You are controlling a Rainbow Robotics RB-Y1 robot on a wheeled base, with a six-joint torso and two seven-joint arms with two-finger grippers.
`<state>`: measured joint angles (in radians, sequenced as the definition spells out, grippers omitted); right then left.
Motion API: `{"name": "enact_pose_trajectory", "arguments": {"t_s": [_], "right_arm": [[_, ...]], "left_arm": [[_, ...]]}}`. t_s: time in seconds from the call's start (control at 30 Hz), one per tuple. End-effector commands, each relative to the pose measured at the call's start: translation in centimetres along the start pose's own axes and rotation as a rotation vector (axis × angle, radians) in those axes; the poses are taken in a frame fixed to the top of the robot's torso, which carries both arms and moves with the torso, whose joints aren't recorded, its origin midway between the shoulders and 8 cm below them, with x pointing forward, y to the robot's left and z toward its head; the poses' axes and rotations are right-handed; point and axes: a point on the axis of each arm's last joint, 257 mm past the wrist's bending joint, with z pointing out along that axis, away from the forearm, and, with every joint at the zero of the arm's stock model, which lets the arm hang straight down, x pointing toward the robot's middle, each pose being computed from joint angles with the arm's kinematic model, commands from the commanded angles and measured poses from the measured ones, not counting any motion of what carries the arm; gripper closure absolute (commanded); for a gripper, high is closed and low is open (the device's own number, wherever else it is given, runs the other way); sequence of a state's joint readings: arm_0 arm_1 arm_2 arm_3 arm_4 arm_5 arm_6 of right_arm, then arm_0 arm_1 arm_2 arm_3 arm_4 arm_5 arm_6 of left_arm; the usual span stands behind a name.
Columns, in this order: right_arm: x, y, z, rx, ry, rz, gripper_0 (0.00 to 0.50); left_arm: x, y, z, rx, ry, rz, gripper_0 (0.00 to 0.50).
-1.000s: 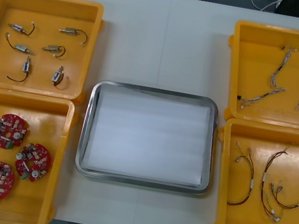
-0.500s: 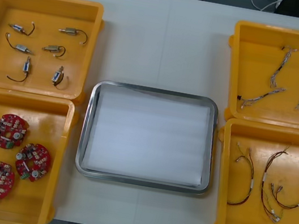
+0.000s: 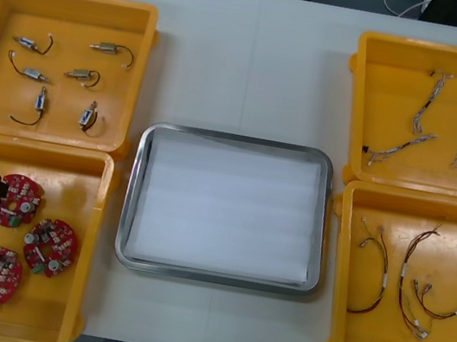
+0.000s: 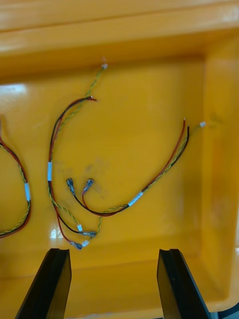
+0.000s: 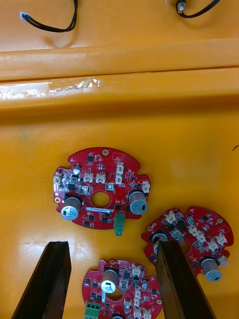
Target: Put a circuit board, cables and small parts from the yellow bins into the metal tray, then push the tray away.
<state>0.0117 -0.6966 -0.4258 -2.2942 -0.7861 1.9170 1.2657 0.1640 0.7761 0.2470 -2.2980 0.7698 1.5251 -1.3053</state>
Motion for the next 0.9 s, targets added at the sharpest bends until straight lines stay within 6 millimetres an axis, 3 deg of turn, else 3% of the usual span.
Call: {"name": "enact_pose_trajectory", "arguments": {"t_s": [0.03, 0.53, 0.77, 0.9], "right_arm": [[0.9, -0.9, 0.1, 0.008, -0.019, 0.104, 0.0], [2.3, -0.9, 2.6, 0.038, -0.023, 0.499, 0.0], [3.0, -1.1, 5.0, 0.01, -0.013, 0.649, 0.0], [3.4, -0.7, 6.7, -0.011, 0.003, 0.708, 0.0]], "left_arm": [[1.3, -0.5, 0.8, -0.005, 0.013, -0.136, 0.0], [2.1, -2.4, 4.1, -0.003, 0.0, -0.199, 0.0], [2.4, -2.3, 6.4, -0.002, -0.018, -0.197, 0.0], [2.9, -2.3, 6.8, -0.013, -0.009, -0.19, 0.0]]}}
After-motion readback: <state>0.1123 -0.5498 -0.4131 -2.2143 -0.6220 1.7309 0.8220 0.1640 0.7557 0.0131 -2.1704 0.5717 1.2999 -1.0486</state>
